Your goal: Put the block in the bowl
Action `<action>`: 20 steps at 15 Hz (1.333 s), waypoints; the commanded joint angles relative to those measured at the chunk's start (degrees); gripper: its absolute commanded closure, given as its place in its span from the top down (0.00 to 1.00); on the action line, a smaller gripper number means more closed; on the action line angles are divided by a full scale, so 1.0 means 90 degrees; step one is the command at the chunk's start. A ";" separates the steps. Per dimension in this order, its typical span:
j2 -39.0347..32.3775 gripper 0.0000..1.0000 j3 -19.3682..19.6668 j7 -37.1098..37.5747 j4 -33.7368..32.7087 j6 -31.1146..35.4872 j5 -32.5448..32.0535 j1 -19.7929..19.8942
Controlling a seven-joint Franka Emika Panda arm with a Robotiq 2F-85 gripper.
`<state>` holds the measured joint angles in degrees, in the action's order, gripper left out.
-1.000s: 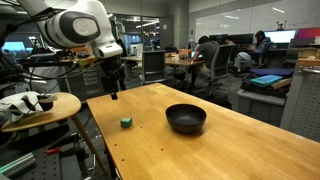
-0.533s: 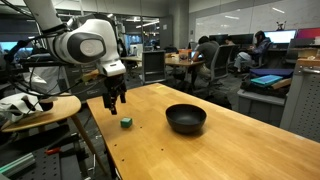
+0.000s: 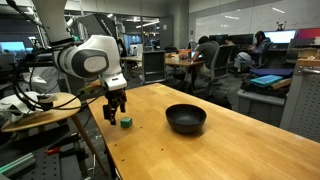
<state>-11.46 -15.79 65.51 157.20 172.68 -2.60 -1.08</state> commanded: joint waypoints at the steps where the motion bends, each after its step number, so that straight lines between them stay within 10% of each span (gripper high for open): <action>1: -0.0438 1.00 0.0238 0.0033 -0.0244 0.0221 -0.0166 -0.0081; 7: -0.0839 1.00 0.1013 -0.0617 -0.0583 0.0479 0.0475 -0.0734; 16: -0.0876 0.20 0.0297 -0.1790 -0.0911 0.0292 0.1740 -0.0637; 20: -0.0489 0.17 0.0477 -0.1966 -0.0833 -0.0198 0.1808 -0.0878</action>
<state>-19.67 -12.73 50.60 149.33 175.18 11.77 -7.47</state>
